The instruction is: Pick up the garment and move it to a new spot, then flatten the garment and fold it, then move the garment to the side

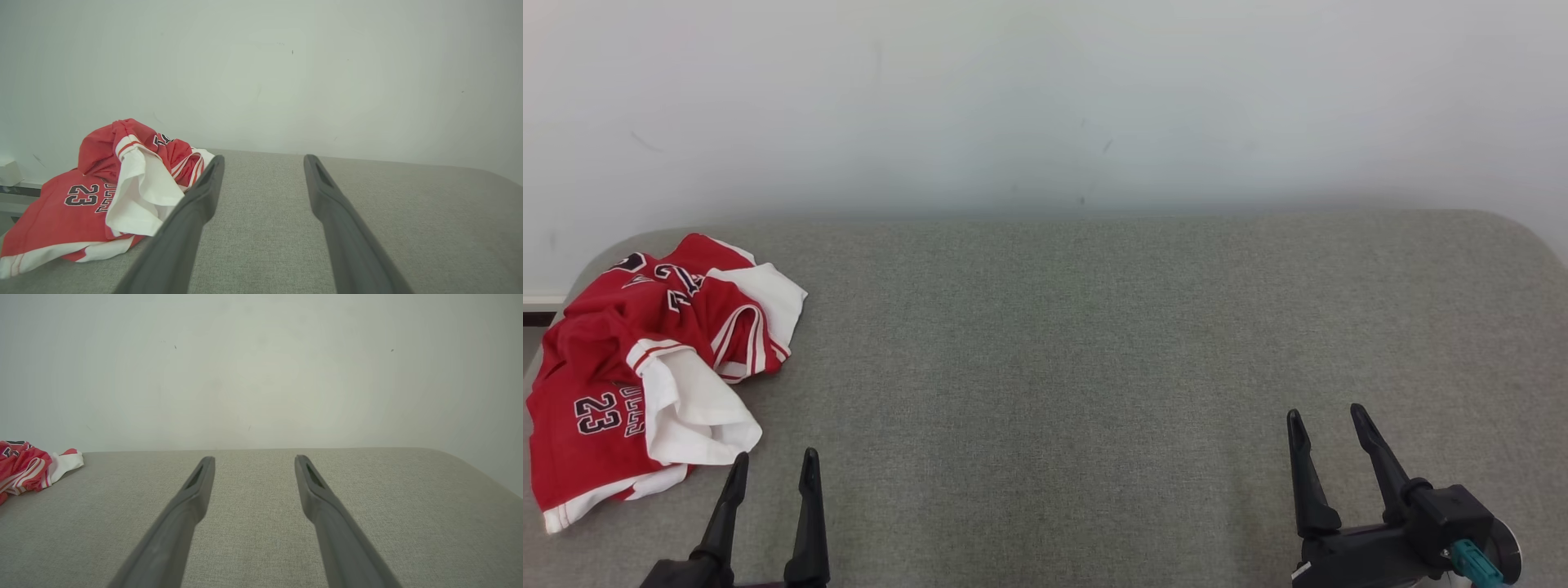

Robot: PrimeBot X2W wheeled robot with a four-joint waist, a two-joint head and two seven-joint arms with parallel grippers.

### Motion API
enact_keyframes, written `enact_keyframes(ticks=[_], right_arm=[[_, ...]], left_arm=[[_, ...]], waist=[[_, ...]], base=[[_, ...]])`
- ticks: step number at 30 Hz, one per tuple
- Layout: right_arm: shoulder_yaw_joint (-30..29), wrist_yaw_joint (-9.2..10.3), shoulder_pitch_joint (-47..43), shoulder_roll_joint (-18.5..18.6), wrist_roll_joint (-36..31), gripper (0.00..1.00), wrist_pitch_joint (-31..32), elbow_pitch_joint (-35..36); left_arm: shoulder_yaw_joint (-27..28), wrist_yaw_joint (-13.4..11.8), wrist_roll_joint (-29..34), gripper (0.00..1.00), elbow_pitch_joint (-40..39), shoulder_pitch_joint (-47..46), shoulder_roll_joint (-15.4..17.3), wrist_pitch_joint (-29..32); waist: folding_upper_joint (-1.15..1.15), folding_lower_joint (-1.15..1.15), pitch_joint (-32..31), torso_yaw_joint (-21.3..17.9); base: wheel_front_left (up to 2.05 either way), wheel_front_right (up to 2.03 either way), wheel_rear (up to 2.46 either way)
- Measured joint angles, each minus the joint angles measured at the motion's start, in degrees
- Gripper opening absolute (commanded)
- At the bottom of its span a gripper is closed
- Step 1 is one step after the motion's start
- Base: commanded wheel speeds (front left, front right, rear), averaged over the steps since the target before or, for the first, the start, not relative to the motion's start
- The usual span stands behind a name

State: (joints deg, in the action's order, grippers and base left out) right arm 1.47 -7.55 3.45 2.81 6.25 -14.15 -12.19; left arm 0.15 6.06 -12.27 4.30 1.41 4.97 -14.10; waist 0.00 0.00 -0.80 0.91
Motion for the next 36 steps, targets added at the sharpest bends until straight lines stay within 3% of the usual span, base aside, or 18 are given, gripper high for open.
enact_keyframes(ticks=[26,36], right_arm=[[-0.5,0.0,-0.5,0.0,1.8,1.0,-0.2,-1.1],[-0.3,0.0,-1.0,0.0,2.9,1.0,0.0,-1.3]], left_arm=[[0.0,0.0,-0.4,1.0,2.7,-0.4,-0.2,-0.9],[-0.1,-0.2,-0.7,1.0,4.2,-0.8,0.2,-0.9]], waist=[[0.0,0.0,0.1,0.5],[0.0,0.0,0.1,2.7]], base=[[0.0,0.0,0.0],[0.0,0.0,0.0]])
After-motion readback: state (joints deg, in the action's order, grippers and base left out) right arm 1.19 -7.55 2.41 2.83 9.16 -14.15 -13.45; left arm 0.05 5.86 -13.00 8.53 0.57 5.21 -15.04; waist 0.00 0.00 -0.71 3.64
